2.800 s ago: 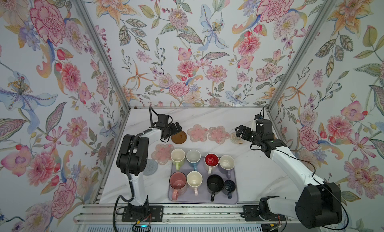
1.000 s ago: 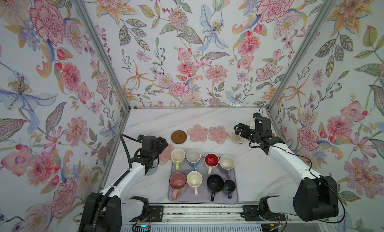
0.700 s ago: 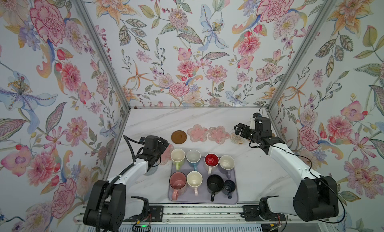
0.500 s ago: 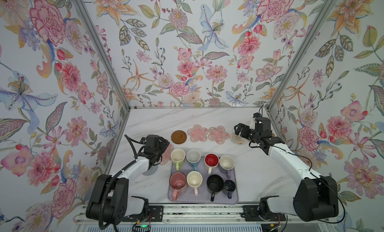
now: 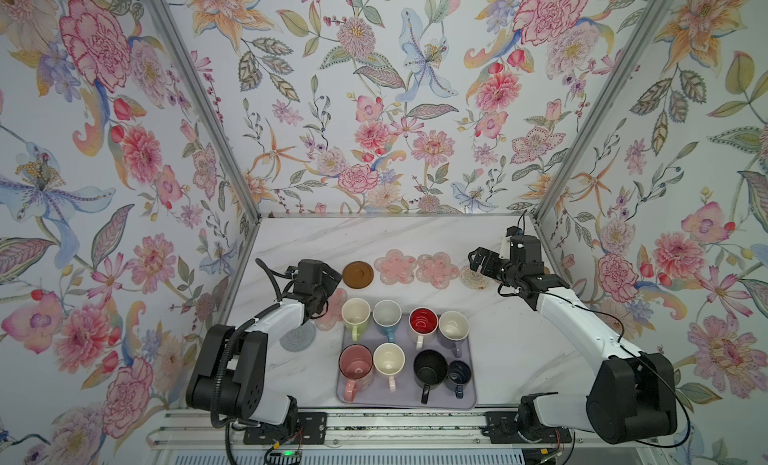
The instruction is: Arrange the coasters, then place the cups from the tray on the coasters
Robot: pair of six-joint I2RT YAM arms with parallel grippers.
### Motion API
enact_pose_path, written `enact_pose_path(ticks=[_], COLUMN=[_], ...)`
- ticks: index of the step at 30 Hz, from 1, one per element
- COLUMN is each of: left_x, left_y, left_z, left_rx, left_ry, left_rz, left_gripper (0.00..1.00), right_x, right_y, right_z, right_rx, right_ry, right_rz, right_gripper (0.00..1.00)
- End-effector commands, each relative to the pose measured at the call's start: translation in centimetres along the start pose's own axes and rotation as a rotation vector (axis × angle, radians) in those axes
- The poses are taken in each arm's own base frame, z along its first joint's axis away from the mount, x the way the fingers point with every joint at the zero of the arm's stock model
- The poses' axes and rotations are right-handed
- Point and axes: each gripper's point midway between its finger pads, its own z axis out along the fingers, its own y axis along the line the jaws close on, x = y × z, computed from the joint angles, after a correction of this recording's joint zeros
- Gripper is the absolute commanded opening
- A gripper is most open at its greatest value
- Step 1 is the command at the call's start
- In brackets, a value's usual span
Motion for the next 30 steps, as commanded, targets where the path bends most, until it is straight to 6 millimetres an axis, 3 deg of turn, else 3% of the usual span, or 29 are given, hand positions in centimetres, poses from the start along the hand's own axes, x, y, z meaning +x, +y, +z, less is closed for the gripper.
enact_pose_path(ticks=[1,14,30], left_x=[-0.7,-2.4,-2.6], left_y=[0.0,1.8,2.5], left_z=[0.5,2.6,5.1], left_rx=[-0.029,-0.124,-0.164], left_ry=[0.001,-0.007,0.0], left_rz=[0.023,0.069,0.096], left_gripper=[0.99,0.99,0.99], right_x=[0.6,0.8,0.8], right_y=[0.2,0.0,-0.1], right_z=[-0.1,0.0,-0.3], right_rx=[-0.007,0.0,0.008], right_ry=[0.01,0.017,0.02], right_rz=[0.004,0.004,0.002], right_gripper=[0.99,0.99,0.99])
